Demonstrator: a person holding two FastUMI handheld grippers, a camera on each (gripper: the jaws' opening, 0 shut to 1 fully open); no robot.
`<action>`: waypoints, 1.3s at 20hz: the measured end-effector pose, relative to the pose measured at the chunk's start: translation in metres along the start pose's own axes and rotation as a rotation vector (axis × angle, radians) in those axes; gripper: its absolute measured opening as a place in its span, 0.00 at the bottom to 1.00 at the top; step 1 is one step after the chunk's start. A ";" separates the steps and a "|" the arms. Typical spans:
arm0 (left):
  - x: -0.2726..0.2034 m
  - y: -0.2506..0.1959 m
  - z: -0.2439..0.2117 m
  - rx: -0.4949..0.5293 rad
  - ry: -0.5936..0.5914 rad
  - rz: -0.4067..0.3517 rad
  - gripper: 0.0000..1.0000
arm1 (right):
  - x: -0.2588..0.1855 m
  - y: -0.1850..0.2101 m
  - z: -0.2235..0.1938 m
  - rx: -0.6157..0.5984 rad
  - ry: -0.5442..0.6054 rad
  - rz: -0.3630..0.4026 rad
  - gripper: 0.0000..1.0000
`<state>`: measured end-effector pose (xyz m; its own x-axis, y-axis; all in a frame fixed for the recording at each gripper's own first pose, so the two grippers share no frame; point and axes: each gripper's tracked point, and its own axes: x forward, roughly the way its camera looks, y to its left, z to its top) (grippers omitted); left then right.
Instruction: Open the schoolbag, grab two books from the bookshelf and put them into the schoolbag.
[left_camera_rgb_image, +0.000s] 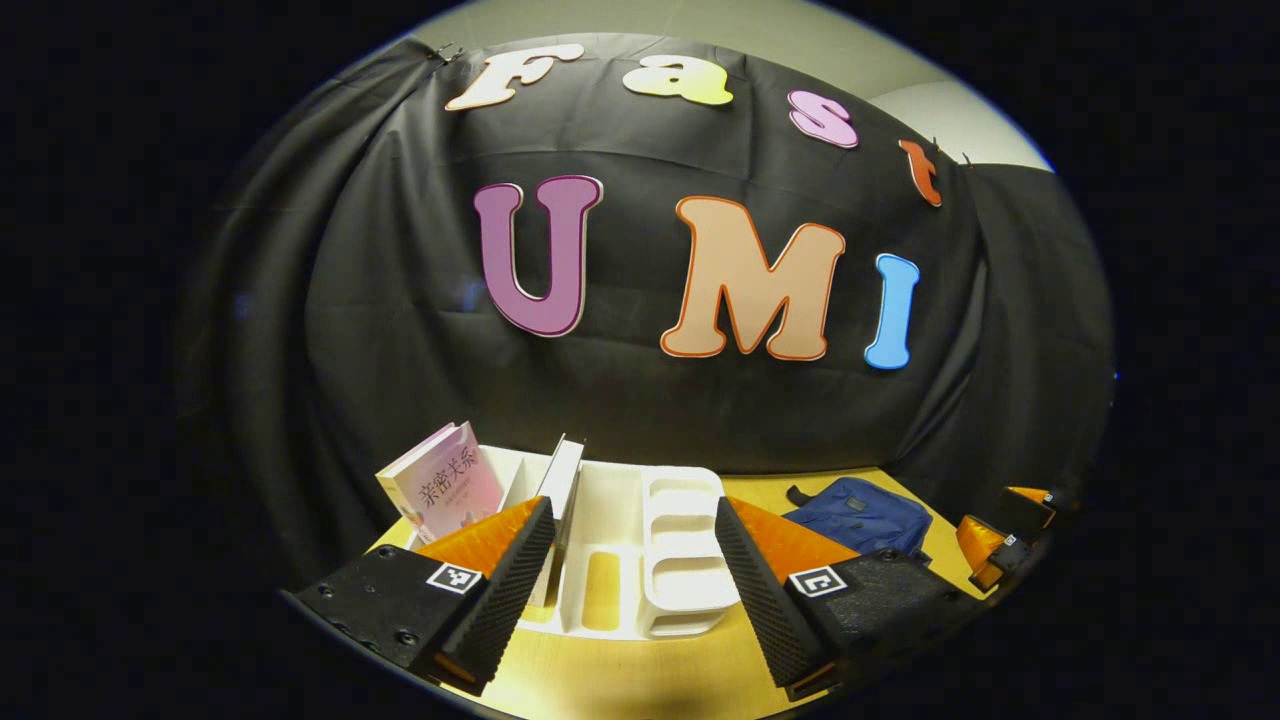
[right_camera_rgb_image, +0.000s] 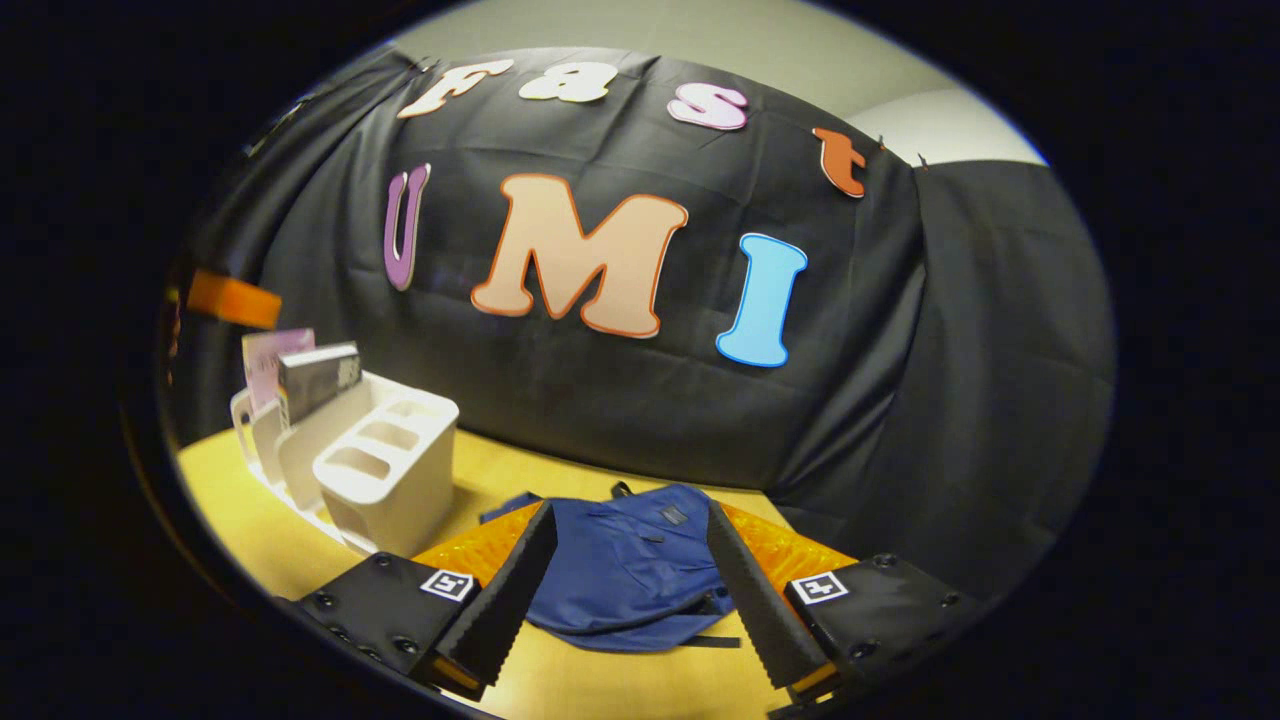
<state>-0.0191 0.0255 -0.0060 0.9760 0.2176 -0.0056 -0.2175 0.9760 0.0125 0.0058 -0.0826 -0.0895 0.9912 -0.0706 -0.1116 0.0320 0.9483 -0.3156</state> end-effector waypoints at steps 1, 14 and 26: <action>-0.001 0.002 -0.001 0.005 0.002 0.008 0.95 | 0.002 -0.003 -0.012 -0.047 0.011 -0.007 0.96; -0.017 0.013 -0.003 0.040 0.025 0.088 0.95 | 0.034 -0.005 -0.122 -0.629 0.114 0.055 0.93; -0.022 0.027 -0.012 0.060 0.068 0.159 0.95 | 0.073 0.012 -0.169 -0.941 0.154 0.107 0.97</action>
<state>-0.0470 0.0470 -0.0176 0.9261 0.3715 -0.0661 -0.3664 0.9272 0.0778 0.0567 -0.1286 -0.2604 0.9532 -0.1015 -0.2848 -0.2399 0.3196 -0.9167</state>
